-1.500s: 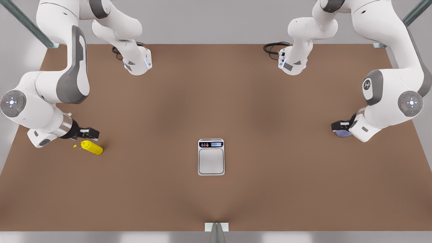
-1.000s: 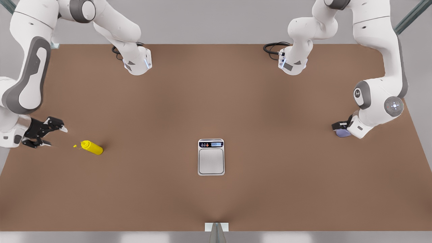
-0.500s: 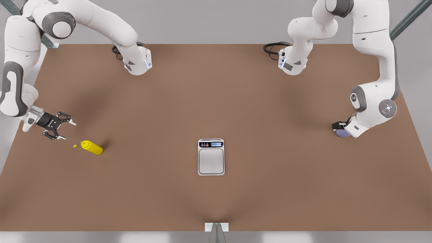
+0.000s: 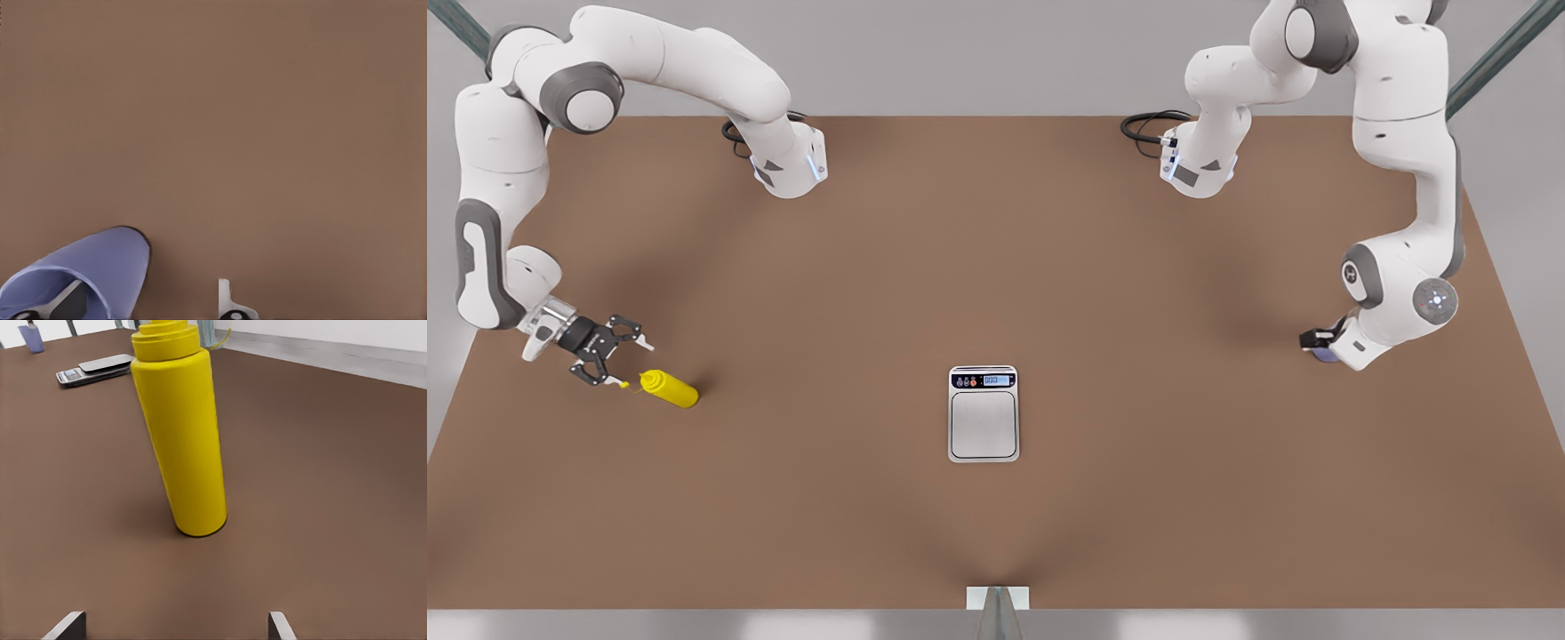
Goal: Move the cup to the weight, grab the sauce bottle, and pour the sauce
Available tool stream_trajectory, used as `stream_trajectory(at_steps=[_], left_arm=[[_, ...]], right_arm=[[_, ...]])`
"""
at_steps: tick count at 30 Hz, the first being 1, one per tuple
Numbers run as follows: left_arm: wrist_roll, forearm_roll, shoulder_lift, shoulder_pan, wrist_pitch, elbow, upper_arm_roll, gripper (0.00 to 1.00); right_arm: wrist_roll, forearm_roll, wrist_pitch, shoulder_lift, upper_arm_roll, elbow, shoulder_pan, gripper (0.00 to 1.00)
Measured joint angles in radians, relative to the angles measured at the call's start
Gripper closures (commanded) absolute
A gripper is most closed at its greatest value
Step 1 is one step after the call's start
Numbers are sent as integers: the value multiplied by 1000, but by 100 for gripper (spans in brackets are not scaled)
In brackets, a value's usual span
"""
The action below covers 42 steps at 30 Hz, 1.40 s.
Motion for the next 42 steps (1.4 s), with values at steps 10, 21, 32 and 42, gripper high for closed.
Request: stream_trajectory(at_steps=[10, 21, 32, 42], left_arm=[[11, 17, 10, 0, 45, -43, 11, 51], [61, 18, 27, 0, 59, -37, 34, 79], [54, 103, 6, -1, 52, -33, 36, 79], [-134, 125, -24, -32, 19, 4, -64, 79]], right_arm=[[0, 56, 18, 19, -1, 5, 81, 0], [0, 79, 19, 35, 0, 15, 109, 0], [1, 105, 18, 40, 0, 19, 146, 0], [0, 113, 18, 51, 0, 26, 152, 0]])
